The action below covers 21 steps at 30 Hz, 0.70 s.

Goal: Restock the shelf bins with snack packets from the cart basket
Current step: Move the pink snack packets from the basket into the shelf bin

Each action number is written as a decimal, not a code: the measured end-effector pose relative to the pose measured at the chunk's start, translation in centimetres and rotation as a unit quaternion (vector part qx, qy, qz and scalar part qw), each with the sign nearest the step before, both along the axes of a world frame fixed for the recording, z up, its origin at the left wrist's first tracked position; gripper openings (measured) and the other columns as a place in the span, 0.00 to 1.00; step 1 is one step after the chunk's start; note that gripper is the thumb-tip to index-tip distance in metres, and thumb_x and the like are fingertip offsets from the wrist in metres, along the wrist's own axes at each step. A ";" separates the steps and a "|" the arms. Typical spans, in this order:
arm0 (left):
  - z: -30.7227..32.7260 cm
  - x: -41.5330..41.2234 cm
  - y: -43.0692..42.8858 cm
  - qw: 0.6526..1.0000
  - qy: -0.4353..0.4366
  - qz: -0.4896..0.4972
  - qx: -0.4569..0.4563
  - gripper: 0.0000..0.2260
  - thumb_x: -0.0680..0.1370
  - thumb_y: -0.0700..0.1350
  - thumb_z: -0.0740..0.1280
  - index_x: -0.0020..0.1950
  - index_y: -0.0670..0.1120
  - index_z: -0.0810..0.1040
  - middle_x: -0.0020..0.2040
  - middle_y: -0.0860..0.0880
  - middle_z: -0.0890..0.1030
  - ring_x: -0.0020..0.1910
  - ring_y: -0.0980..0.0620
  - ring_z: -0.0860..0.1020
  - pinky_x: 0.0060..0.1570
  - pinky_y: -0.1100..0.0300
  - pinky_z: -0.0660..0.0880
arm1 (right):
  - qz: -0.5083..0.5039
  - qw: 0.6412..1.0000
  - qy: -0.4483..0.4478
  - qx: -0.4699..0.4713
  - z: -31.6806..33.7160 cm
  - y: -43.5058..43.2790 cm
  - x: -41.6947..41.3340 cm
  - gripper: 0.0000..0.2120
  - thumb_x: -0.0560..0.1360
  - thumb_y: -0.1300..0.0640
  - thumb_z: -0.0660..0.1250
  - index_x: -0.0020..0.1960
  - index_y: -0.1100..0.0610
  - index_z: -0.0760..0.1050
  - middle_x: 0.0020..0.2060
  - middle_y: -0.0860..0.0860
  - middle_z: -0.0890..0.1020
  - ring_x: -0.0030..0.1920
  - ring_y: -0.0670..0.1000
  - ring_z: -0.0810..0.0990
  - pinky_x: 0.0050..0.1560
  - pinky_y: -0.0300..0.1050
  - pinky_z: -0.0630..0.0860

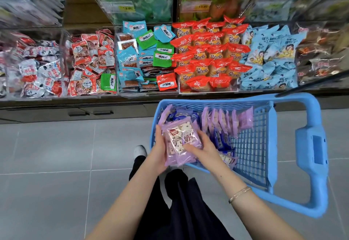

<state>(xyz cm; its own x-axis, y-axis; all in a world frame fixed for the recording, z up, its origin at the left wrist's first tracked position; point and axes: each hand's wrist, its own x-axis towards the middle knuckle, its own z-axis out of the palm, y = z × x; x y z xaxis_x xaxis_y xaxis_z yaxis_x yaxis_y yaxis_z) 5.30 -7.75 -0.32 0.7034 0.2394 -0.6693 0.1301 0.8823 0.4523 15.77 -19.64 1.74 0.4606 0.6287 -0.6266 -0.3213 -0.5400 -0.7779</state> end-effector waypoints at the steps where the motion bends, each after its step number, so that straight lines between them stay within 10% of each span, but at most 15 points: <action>1: 0.1 -0.1 0.0 1.000 0.004 -0.011 0.001 0.37 0.71 0.72 0.53 0.72 0.51 0.68 0.63 0.43 0.79 0.62 0.43 0.78 0.50 0.51 0.79 | 0.001 1.000 0.025 -0.005 -0.5 -0.3 -0.1 0.29 0.70 0.49 0.73 0.68 0.50 0.68 0.60 0.44 0.77 0.55 0.36 0.78 0.54 0.32 0.74; 4: 0.6 0.0 -0.1 0.999 0.032 -0.026 0.027 0.28 0.74 0.66 0.58 0.67 0.50 0.75 0.62 0.42 0.79 0.60 0.41 0.78 0.52 0.48 0.78 | -0.090 0.993 0.081 -0.011 -1.9 -0.9 -0.5 0.23 0.72 0.46 0.70 0.65 0.51 0.71 0.57 0.49 0.81 0.54 0.45 0.81 0.59 0.47 0.76; 8: 0.8 -0.2 0.1 0.999 0.041 -0.009 0.008 0.26 0.76 0.60 0.59 0.68 0.46 0.74 0.62 0.40 0.79 0.60 0.40 0.78 0.54 0.46 0.78 | -0.187 0.970 0.156 0.002 -2.5 -1.1 0.1 0.18 0.73 0.50 0.69 0.60 0.51 0.72 0.55 0.50 0.82 0.54 0.49 0.82 0.47 0.43 0.78; 12: 0.8 -0.9 0.5 0.999 0.044 0.011 0.020 0.22 0.80 0.57 0.56 0.68 0.46 0.73 0.62 0.41 0.79 0.61 0.41 0.78 0.61 0.43 0.74 | -0.094 0.989 0.113 -0.026 -2.1 -0.7 -0.1 0.09 0.75 0.51 0.68 0.55 0.46 0.75 0.49 0.45 0.84 0.49 0.45 0.83 0.45 0.39 0.79; 21: 0.1 -4.4 1.4 0.988 0.115 0.067 0.076 0.12 0.76 0.31 0.63 0.58 0.39 0.76 0.48 0.41 0.84 0.41 0.48 0.83 0.43 0.57 0.81 | 0.062 0.994 0.081 -0.037 -3.2 4.0 -4.3 0.08 0.81 0.50 0.57 0.56 0.41 0.72 0.48 0.35 0.78 0.49 0.37 0.78 0.47 0.38 0.77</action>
